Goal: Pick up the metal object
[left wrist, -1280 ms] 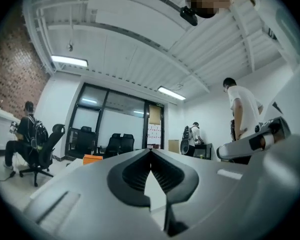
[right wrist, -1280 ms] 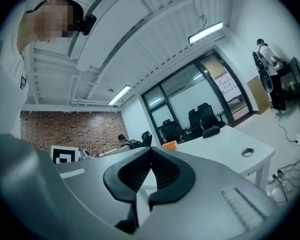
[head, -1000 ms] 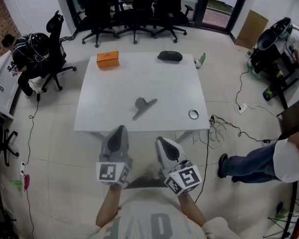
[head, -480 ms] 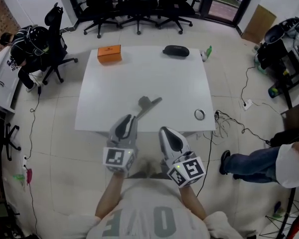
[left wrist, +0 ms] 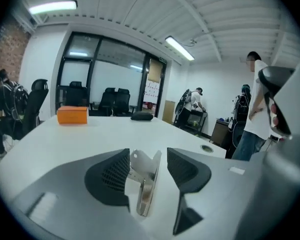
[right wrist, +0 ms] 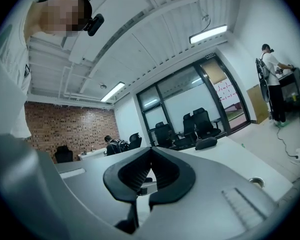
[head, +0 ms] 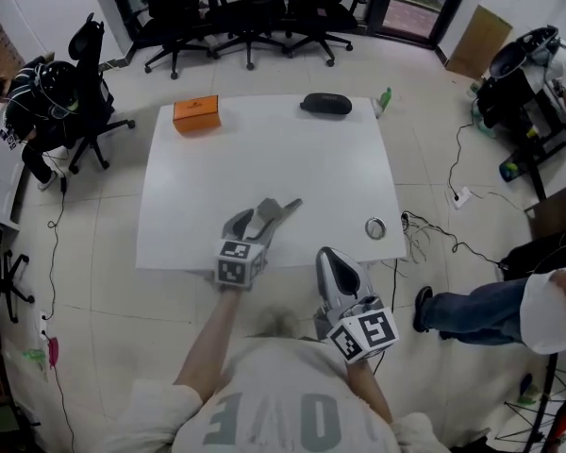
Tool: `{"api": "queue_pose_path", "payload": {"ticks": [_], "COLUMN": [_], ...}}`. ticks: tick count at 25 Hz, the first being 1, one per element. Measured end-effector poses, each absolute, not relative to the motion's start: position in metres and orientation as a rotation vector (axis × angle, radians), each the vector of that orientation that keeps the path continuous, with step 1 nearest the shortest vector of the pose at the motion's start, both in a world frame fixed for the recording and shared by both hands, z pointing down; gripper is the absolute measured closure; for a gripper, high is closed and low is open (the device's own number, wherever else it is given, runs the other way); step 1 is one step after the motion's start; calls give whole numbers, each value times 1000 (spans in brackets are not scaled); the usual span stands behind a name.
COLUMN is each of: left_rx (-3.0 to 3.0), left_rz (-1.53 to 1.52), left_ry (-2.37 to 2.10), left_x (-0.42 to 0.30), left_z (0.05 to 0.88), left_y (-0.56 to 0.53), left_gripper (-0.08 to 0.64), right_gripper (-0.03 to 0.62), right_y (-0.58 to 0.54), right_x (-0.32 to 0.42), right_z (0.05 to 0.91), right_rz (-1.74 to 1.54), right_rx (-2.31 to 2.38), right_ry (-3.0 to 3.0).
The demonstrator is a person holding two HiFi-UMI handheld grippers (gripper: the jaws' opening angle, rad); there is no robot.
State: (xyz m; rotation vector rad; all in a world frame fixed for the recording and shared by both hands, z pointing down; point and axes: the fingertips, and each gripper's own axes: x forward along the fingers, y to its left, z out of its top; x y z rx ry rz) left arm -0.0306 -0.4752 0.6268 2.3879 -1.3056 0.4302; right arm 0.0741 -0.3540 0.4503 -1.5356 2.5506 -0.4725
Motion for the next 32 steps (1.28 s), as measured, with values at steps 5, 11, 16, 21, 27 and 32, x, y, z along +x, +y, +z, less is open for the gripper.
{"api": "queue_pose_path", "payload": {"ticks": [5, 11, 16, 21, 27, 32], "left_rx": [2284, 2189, 2249, 2325, 2428, 2653], "left_rz": [468, 578, 579, 473, 230, -76], "left_ry": [-1285, -1141, -1162, -1205, -1461, -1739], "left_x": [-28, -18, -17, -20, -45, -62], "left_z": [655, 683, 680, 666, 602, 451], "left_y": [-497, -504, -505, -503, -498, -464], "left_gripper": [330, 331, 436, 501, 541, 540], "right_gripper": [581, 581, 581, 581, 581, 581], "right_y": [-369, -382, -386, -386, -386, -395], "right_x": [86, 94, 91, 81, 70, 59], "right_z": [445, 446, 450, 454, 452, 441], "right_rz": [-428, -428, -442, -449, -455, -466], "right_rx": [-1592, -1639, -1641, -1622, -1568, -1493], "right_ry": [2529, 2499, 2508, 2533, 2566, 2548]}}
